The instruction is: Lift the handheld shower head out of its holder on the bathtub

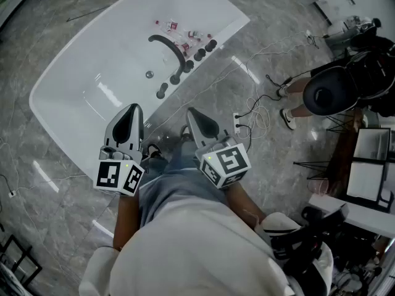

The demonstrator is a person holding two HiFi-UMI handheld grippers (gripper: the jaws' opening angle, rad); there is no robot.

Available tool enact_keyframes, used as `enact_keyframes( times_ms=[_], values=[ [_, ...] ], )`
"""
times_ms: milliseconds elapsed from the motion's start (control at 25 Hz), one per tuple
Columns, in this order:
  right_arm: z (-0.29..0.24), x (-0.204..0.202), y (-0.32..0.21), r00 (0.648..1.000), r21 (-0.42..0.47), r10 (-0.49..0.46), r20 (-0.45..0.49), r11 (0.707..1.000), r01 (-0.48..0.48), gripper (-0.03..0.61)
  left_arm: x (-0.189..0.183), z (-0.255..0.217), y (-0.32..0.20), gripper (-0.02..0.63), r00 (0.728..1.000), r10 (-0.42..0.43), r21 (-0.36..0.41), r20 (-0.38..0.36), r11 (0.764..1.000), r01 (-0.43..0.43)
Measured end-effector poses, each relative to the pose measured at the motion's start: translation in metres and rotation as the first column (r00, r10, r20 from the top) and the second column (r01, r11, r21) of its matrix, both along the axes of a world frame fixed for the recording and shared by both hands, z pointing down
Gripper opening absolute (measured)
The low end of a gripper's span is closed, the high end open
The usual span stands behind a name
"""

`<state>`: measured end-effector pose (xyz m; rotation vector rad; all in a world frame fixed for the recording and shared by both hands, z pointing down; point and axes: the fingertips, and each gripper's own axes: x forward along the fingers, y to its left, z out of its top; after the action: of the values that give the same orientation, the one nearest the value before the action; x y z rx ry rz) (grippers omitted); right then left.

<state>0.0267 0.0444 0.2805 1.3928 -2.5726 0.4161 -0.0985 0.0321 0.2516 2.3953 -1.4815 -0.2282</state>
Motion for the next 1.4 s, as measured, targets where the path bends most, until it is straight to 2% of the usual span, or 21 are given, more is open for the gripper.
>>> enact_keyframes(
  times_ms=[280,440,600,760,920,960,1040,1160,1400],
  values=[
    [0.002,0.009,-0.006,1.000,0.001,0.005,-0.007,1.000,-0.005,0.015,0.011,0.001,-0.004,0.018,0.999,0.006,0.015,0.036,1.000,-0.006],
    [0.010,0.005,-0.016,1.000,-0.007,0.004,-0.010,1.000,-0.004,0.016,0.014,0.013,-0.013,0.018,0.995,0.014,0.040,0.098,0.999,-0.018],
    [0.017,0.005,-0.032,1.000,0.008,-0.002,0.019,1.000,0.002,0.017,0.021,0.042,-0.028,0.018,0.982,0.007,0.099,0.186,0.995,-0.026],
    [0.035,0.009,-0.042,1.000,0.024,0.004,0.004,1.000,-0.004,0.017,0.035,0.117,-0.042,0.020,0.961,-0.003,0.070,0.276,0.997,-0.017],
    [0.068,0.006,-0.060,1.000,0.001,0.007,-0.001,1.000,-0.007,0.017,0.044,0.228,-0.074,0.025,0.923,-0.036,-0.046,0.384,0.997,0.058],
    [0.077,0.002,-0.070,1.000,-0.009,0.003,-0.005,1.000,-0.003,0.017,0.045,0.256,-0.089,0.056,0.914,-0.030,-0.077,0.404,0.995,0.067],
    [0.095,-0.006,-0.098,1.000,-0.036,-0.009,-0.020,0.999,0.009,0.017,0.049,0.309,-0.124,0.140,0.909,-0.009,-0.137,0.417,0.988,0.073],
    [0.123,-0.004,-0.131,0.999,-0.066,-0.025,-0.044,0.998,0.022,0.017,0.061,0.378,-0.170,0.207,0.913,0.017,-0.203,0.408,0.976,0.073],
    [0.199,0.010,-0.193,0.994,-0.090,-0.016,-0.104,0.996,0.007,0.017,0.080,0.485,-0.243,0.252,0.903,0.019,-0.284,0.428,0.952,0.115]
  ],
)
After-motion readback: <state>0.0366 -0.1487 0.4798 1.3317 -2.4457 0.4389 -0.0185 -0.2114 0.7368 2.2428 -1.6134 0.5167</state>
